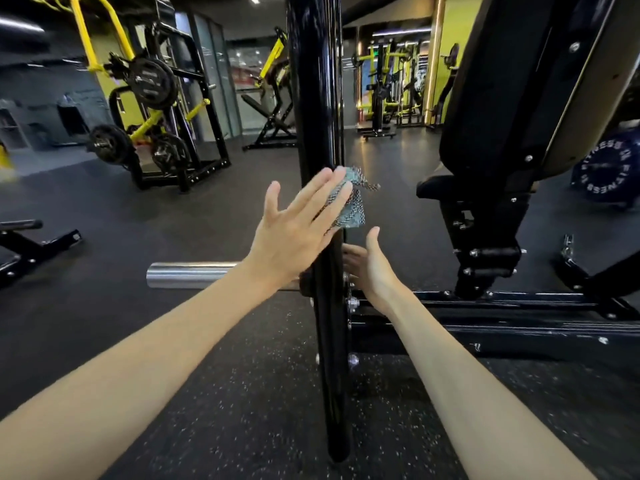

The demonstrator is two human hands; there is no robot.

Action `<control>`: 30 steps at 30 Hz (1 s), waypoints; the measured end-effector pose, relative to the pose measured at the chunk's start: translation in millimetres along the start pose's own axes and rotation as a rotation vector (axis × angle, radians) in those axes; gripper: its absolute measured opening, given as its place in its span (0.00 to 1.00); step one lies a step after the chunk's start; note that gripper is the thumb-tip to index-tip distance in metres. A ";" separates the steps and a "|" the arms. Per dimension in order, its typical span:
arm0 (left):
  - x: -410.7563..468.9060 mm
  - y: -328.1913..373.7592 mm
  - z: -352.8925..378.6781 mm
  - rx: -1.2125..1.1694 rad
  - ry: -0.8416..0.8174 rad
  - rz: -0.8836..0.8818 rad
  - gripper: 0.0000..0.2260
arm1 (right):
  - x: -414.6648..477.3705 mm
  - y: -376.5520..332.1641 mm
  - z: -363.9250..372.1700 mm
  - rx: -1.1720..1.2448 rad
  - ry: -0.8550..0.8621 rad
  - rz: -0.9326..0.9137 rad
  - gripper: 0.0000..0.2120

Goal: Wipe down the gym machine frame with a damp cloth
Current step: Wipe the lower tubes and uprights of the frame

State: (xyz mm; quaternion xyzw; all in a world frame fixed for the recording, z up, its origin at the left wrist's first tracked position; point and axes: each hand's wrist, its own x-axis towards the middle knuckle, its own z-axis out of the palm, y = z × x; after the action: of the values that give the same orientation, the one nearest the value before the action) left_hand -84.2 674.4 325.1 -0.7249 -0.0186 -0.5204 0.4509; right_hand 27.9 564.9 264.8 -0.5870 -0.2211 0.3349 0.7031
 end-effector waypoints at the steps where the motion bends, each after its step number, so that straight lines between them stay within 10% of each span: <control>1: -5.0 2.3 1.9 -0.040 0.008 -0.025 0.21 | 1.0 0.3 0.1 -0.024 0.001 -0.006 0.38; 7: -68.4 18.2 7.2 -0.117 -0.097 0.291 0.28 | 1.2 -3.7 2.0 -0.165 -0.041 -0.032 0.26; 13: 15.2 5.8 7.5 -0.379 0.096 -0.213 0.20 | 1.9 -3.2 1.3 -0.279 -0.037 -0.101 0.18; 21: -154.0 74.6 7.1 -0.224 -0.196 0.386 0.34 | -6.7 15.8 -4.5 -0.076 -0.062 -0.108 0.26; 27: -106.1 70.6 6.6 -0.414 -0.099 -0.038 0.22 | -37.0 78.8 -1.6 -0.514 0.664 -0.712 0.12; 30: -139.6 99.3 1.4 -0.401 -0.194 0.212 0.24 | -52.7 129.6 -9.8 -0.661 0.808 -0.803 0.09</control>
State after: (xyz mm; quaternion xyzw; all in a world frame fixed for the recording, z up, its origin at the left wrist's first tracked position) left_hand -97.8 678.3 154.4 -0.8443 0.1180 -0.3913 0.3465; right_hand -28.3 531.0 140.9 -0.7234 -0.2326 -0.2856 0.5840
